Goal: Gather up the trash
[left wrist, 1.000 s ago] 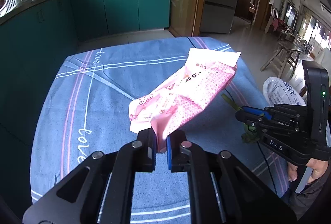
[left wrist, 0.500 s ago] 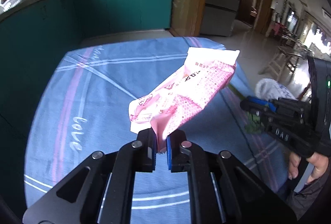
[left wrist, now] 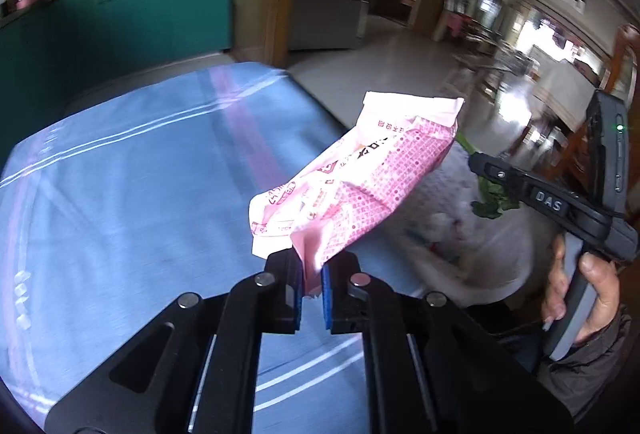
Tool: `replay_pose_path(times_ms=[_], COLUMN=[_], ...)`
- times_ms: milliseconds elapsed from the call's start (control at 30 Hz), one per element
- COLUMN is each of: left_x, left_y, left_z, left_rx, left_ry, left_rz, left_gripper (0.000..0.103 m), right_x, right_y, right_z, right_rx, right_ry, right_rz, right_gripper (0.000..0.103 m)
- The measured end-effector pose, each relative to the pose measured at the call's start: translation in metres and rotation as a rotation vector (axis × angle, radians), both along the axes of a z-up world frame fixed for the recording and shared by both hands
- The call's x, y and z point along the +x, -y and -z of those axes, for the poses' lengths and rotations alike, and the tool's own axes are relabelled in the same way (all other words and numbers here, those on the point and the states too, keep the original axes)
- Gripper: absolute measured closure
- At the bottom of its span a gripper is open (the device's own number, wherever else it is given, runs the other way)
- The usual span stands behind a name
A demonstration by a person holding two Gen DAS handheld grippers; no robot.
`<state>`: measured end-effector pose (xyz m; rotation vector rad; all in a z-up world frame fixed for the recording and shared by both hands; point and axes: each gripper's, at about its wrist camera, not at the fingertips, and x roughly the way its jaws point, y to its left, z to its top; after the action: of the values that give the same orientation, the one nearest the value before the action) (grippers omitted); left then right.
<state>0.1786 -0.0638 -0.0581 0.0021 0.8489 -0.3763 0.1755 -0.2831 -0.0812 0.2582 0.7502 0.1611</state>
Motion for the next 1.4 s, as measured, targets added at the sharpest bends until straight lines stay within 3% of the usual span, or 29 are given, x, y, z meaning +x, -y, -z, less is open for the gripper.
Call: replay_pose_path(times_ms=[200, 333, 433, 500, 633, 733, 800, 833, 900, 1067, 1267, 1400], left_x=[0.012, 0.011, 0.008, 0.007, 0.009, 0.009, 0.005, 0.004, 0.000, -0.025, -0.068, -0.094], left_y=[0.075, 0.112, 0.120, 0.120, 0.109, 0.095, 0.084, 0.080, 0.064, 0.013, -0.044, -0.070], left_z=[0.010, 0.019, 0.022, 0.023, 0.020, 0.019, 0.017, 0.015, 0.010, -0.008, -0.030, -0.044], left_rx=[0.011, 0.076, 0.075, 0.062, 0.045, 0.052, 0.068, 0.073, 0.079, 0.054, 0.089, 0.130], left_ry=[-0.022, 0.008, 0.018, 0.026, 0.031, 0.043, 0.057, 0.063, 0.082, 0.144, 0.222, 0.252], left_rz=[0.133, 0.180, 0.200, 0.192, 0.152, 0.115, 0.079, 0.066, 0.018, -0.138, -0.277, -0.337], left_gripper=[0.094, 0.092, 0.081, 0.057, 0.050, 0.044, 0.043, 0.041, 0.023, 0.006, 0.003, 0.003], right_x=[-0.016, -0.022, -0.021, -0.023, -0.022, -0.025, -0.027, -0.027, -0.028, -0.037, -0.085, -0.121], right_y=[0.055, 0.069, 0.076, 0.079, 0.083, 0.081, 0.078, 0.077, 0.072, 0.049, -0.002, -0.048], right_z=[0.009, 0.013, 0.014, 0.015, 0.019, 0.014, 0.011, 0.010, 0.007, -0.008, -0.025, -0.040], right_rx=[0.065, 0.096, 0.085, 0.075, 0.082, 0.070, 0.062, 0.057, 0.041, 0.008, -0.077, -0.135], right_ry=[0.003, 0.003, 0.000, -0.003, -0.020, 0.011, 0.032, 0.041, 0.069, 0.197, 0.289, 0.336], right_rz=[0.193, 0.241, 0.271, 0.287, 0.308, 0.316, 0.327, 0.331, 0.331, 0.276, 0.263, 0.202], right_gripper=[0.089, 0.089, 0.089, 0.088, 0.078, 0.058, 0.039, 0.036, 0.027, 0.015, 0.003, 0.003])
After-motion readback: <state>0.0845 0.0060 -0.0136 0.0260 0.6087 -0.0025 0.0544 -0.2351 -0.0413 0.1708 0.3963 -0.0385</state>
